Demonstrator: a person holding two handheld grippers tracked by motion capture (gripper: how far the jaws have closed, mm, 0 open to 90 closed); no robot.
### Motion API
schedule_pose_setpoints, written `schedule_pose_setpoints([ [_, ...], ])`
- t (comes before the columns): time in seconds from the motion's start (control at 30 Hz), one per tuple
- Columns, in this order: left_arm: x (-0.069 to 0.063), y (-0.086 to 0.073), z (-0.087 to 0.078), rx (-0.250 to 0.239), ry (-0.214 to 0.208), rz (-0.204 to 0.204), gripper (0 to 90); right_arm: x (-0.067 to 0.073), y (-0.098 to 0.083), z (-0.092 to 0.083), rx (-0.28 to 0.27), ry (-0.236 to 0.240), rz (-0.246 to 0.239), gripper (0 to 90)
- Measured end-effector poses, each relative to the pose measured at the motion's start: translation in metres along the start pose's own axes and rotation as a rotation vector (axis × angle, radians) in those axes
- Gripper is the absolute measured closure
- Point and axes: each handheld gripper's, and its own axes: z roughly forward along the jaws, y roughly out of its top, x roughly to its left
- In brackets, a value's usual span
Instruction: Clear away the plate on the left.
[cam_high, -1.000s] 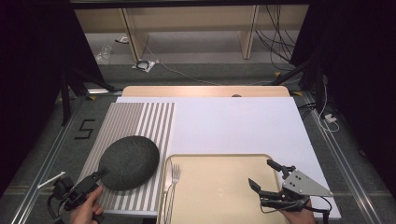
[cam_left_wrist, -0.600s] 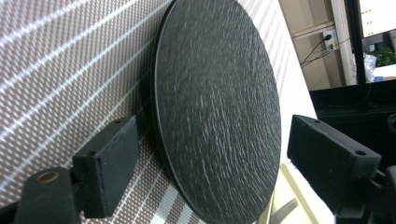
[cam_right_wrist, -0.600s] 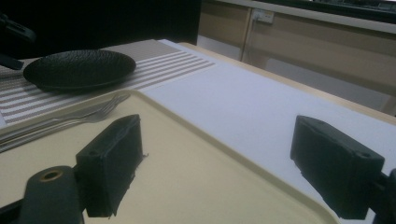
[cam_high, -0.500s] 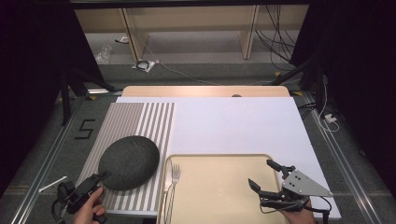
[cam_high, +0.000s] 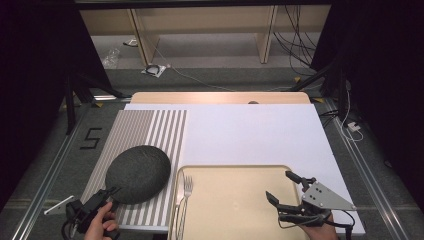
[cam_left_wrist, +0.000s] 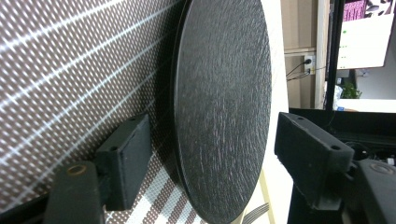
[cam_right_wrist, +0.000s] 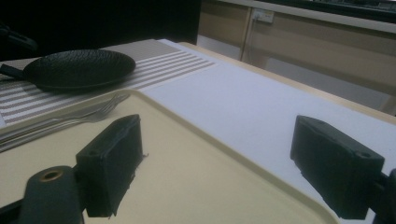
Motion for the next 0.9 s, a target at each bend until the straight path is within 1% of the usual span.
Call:
schedule_pose_setpoints([
  [0.13,0.002,-0.005,0.003,0.005,-0.018,-0.037,32.3,0.0,0.0,0.0,-0.002,0.0,0.001,17.6],
  [0.17,0.002,-0.006,0.004,0.005,-0.016,-0.044,32.9,0.0,0.0,0.0,-0.001,0.0,0.001,17.6],
  [0.3,0.003,-0.01,0.006,-0.003,-0.021,-0.055,36.3,0.0,0.0,0.0,-0.001,-0.001,0.0,17.6],
  [0.37,0.004,-0.011,0.007,-0.002,-0.02,-0.069,37.2,0.0,0.0,0.0,-0.002,-0.001,0.0,17.6],
  [0.43,0.004,-0.012,0.007,-0.013,-0.02,-0.07,39.3,0.0,0.0,0.0,0.001,-0.001,-0.001,17.6],
  [0.5,0.003,-0.014,0.008,-0.014,-0.019,-0.061,40.5,0.0,0.0,0.001,0.0,-0.001,-0.003,17.6],
  [0.57,0.002,-0.016,0.009,-0.016,-0.023,-0.061,41.9,0.0,0.0,0.001,0.002,-0.001,-0.004,17.6],
  [0.67,0.003,-0.019,0.011,-0.025,-0.026,-0.079,44.9,0.0,0.0,0.001,0.0,-0.001,-0.003,17.6],
  [0.73,0.005,-0.022,0.011,-0.034,-0.031,-0.107,46.1,0.0,0.0,0.001,0.0,-0.001,-0.004,17.6],
  [0.8,0.006,-0.025,0.013,-0.032,-0.035,-0.121,47.8,0.0,0.0,0.001,-0.001,-0.001,-0.002,17.6],
  [0.9,0.005,-0.026,0.013,-0.043,-0.034,-0.111,49.6,0.0,0.0,0.0,-0.001,-0.002,-0.002,17.6],
])
